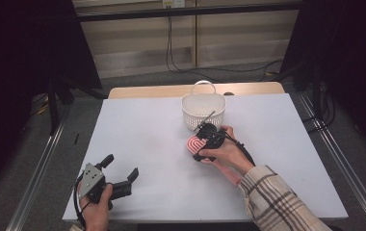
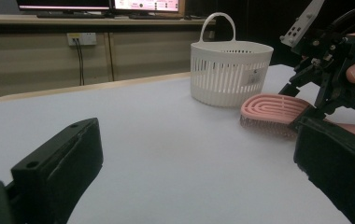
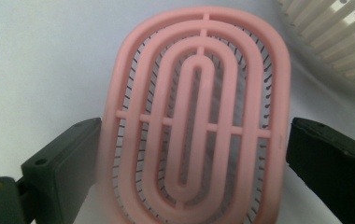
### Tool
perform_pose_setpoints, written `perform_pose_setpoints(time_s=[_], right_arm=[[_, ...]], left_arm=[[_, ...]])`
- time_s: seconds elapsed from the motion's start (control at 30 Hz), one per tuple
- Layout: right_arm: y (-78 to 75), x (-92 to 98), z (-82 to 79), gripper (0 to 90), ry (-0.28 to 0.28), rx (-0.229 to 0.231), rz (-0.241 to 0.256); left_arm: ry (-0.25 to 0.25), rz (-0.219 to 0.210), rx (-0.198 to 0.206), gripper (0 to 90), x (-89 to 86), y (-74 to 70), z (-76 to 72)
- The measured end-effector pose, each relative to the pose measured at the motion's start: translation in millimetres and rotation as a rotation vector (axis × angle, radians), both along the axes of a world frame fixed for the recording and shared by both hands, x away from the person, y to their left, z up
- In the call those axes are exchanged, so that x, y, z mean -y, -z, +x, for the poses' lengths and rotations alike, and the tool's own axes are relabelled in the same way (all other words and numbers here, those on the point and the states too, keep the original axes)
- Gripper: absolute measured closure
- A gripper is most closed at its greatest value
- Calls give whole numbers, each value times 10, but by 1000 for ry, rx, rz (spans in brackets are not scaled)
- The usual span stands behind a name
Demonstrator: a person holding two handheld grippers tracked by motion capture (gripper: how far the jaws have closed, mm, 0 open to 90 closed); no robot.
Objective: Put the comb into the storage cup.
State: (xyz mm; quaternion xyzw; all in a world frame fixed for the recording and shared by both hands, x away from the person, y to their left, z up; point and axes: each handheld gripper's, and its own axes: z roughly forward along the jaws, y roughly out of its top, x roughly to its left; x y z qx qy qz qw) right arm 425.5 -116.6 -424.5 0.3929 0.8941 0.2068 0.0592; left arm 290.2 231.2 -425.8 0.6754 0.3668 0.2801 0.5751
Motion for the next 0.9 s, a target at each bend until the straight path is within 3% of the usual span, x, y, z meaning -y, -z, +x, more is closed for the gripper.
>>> perform_pose_setpoints(time_s=[0.07, 0.73, 0.9], right_arm=[[6, -18, -7, 81, -5, -2, -1], [130, -116, 31, 91, 2, -34, -54], [115, -108, 36, 116, 9, -40, -48]], left_arm=[[0, 0, 0, 14, -1, 0, 0], [3, -1, 1, 15, -8, -2, 2], [4, -4, 1, 14, -1, -1, 1]])
